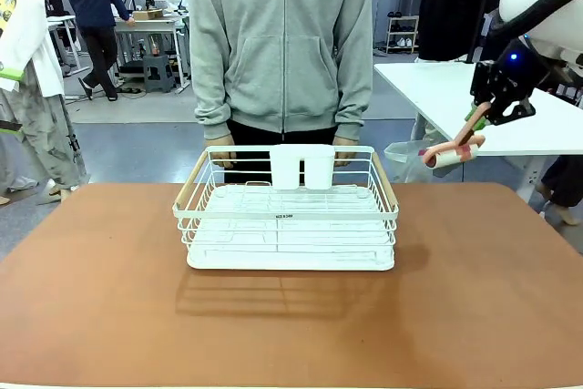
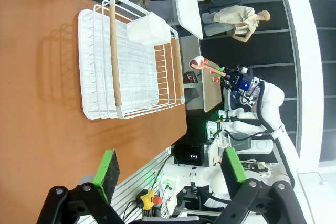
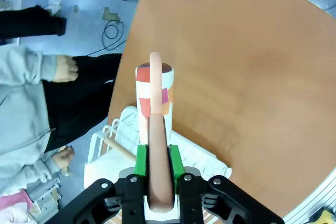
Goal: Clean the table.
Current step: Place the Lint Roller down when the Dish drying rack is positioned in the middle of the table.
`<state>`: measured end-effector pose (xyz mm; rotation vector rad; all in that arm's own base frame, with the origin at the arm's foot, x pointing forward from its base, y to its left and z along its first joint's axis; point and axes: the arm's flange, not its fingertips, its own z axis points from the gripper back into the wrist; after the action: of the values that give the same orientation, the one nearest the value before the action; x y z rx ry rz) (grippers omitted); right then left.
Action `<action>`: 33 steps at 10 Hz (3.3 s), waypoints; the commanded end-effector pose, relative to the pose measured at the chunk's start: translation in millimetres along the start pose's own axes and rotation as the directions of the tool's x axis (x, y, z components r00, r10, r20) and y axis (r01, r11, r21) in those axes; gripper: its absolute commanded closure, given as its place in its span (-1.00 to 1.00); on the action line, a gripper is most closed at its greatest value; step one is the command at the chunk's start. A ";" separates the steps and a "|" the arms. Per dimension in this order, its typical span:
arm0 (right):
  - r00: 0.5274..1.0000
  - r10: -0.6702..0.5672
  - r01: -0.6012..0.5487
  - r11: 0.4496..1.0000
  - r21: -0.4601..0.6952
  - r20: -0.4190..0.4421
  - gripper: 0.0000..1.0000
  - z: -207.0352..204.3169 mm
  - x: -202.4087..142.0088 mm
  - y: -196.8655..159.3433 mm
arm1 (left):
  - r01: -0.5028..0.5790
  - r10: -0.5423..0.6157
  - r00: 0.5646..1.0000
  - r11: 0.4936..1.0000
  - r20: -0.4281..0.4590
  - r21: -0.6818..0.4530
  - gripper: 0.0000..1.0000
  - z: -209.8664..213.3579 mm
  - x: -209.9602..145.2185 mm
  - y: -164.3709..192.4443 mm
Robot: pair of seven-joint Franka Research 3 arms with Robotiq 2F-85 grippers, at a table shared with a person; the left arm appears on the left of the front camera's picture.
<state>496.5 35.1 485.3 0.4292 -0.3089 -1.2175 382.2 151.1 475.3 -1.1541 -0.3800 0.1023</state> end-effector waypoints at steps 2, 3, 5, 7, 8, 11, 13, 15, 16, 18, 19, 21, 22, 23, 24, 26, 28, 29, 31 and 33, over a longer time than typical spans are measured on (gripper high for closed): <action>0.988 -0.152 0.151 0.988 0.027 0.028 0.57 -40.4 8.8 -14.0 | 0.007 -0.007 1.000 1.000 0.005 -0.016 -1.00 2.3 -0.7 -1.0; 0.984 -0.174 0.172 0.984 0.054 0.040 0.57 -52.3 14.3 -21.3 | 0.007 -0.007 1.000 1.000 0.005 -0.016 -1.00 2.3 -0.7 -1.0; 0.987 -0.163 0.163 0.985 0.061 -0.007 0.57 -72.7 14.7 -35.4 | 0.007 -0.007 1.000 1.000 0.005 -0.016 -1.00 2.3 -0.7 -1.0; 0.985 -0.173 0.174 0.984 0.049 -0.023 0.57 -92.6 15.6 -45.4 | 0.007 -0.007 1.000 1.000 0.005 -0.016 -1.00 2.3 -0.7 -1.0; 0.985 -0.170 0.170 0.984 0.055 -0.007 0.57 -99.1 13.6 -48.0 | 0.007 -0.007 1.000 1.000 0.005 -0.016 -1.00 2.3 -0.7 -1.0; 0.984 -0.179 0.179 0.982 0.053 0.001 0.57 -111.2 8.8 -57.1 | 0.007 -0.007 1.000 1.000 0.005 -0.016 -1.00 2.3 -0.7 -1.0; 0.983 -0.185 0.185 0.982 0.037 -0.011 0.57 -117.4 7.8 -60.2 | 0.007 -0.007 1.000 1.000 0.005 -0.016 -1.00 2.3 -0.7 -1.0; 0.981 -0.191 0.192 0.981 0.036 -0.014 0.57 -117.6 8.1 -61.6 | 0.007 -0.007 1.000 1.000 0.005 -0.016 -1.00 2.3 -0.7 -1.0; 0.981 -0.195 0.195 0.980 0.027 -0.012 0.57 -119.3 8.1 -62.9 | 0.007 -0.007 1.000 1.000 0.005 -0.016 -1.00 2.3 -0.7 -1.0; 0.981 -0.192 0.192 0.981 0.001 -0.004 0.57 -124.8 6.4 -64.0 | 0.007 -0.007 1.000 1.000 0.005 -0.016 -1.00 2.3 -0.7 -1.0; 0.982 -0.189 0.189 0.982 -0.006 0.001 0.57 -127.0 5.5 -63.4 | 0.007 -0.007 1.000 1.000 0.005 -0.016 -1.00 2.3 -0.7 -1.0; 0.982 -0.187 0.187 0.982 -0.012 0.003 0.57 -127.1 4.0 -63.4 | 0.007 -0.007 1.000 1.000 0.005 -0.016 -1.00 2.3 -0.7 -1.0; 0.983 -0.182 0.182 0.983 -0.010 0.009 0.28 -124.4 2.4 -63.7 | 0.007 -0.007 1.000 1.000 0.005 -0.016 -1.00 2.3 -0.7 -1.0; 0.984 -0.178 0.178 0.984 -0.011 0.009 0.08 -123.0 3.1 -64.1 | 0.007 -0.007 1.000 1.000 0.005 -0.016 -1.00 2.3 -0.7 -1.0; 0.984 -0.175 0.175 0.984 -0.013 0.011 -0.36 -121.0 3.3 -64.7 | 0.007 -0.007 1.000 1.000 0.005 -0.016 -1.00 2.3 -0.7 -1.0; 0.985 -0.171 0.171 0.985 -0.025 0.010 -1.00 -114.1 5.6 -64.8 | 0.007 -0.007 1.000 1.000 0.005 -0.016 -1.00 2.3 -0.7 -1.0; 0.987 -0.161 0.161 0.986 -0.030 0.016 -1.00 -101.9 6.8 -67.1 | 0.007 -0.007 1.000 1.000 0.005 -0.016 -1.00 2.3 -0.7 -1.0; 0.988 -0.152 0.153 0.987 -0.039 0.020 -1.00 -95.9 6.9 -69.1 | 0.007 -0.007 1.000 1.000 0.005 -0.016 -1.00 2.3 -0.7 -1.0; 0.989 -0.149 0.149 0.988 -0.040 0.022 -1.00 -78.1 5.3 -73.0 | 0.007 -0.007 1.000 1.000 0.005 -0.016 -1.00 2.3 -0.7 -1.0; 0.992 -0.123 0.124 0.991 -0.049 0.024 -1.00 -62.9 2.0 -75.6 | 0.007 -0.007 1.000 1.000 0.005 -0.016 -1.00 2.3 -0.7 -1.0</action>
<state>473.8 13.3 380.8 0.4255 -0.2747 -1.3259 382.2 151.0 475.3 -1.1541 -0.3799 0.1022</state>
